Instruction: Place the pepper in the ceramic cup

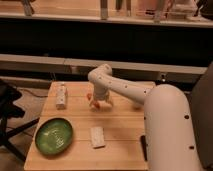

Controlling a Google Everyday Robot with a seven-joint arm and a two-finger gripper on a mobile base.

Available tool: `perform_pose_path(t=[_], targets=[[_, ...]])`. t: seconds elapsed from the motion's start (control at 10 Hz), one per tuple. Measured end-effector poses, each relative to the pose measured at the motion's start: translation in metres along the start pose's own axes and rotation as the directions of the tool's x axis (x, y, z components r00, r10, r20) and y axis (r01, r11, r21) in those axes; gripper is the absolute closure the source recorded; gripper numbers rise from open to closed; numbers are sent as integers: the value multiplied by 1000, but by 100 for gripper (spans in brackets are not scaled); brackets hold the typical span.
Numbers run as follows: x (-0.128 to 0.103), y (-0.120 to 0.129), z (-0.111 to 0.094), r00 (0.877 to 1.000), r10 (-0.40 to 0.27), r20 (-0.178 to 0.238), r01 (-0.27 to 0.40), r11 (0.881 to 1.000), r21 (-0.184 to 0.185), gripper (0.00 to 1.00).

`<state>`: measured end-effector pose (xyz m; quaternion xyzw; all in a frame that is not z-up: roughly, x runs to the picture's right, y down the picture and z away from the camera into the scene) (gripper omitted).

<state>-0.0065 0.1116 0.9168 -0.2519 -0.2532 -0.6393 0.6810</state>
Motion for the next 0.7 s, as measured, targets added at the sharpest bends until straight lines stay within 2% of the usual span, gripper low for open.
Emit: perform_pose_path(t=[0.2, 0.4, 0.5, 0.6, 0.7], targets=[[1, 2, -3, 1000, -5, -8, 4, 1000, -6, 20], [9, -15, -23, 993, -84, -88, 82, 996, -32, 20], [15, -27, -43, 977, -153, -150, 145, 988, -58, 20], [22, -39, -58, 955, -211, -209, 196, 977, -87, 20], [28, -55, -68, 928, -266, -261, 245, 963, -112, 20]])
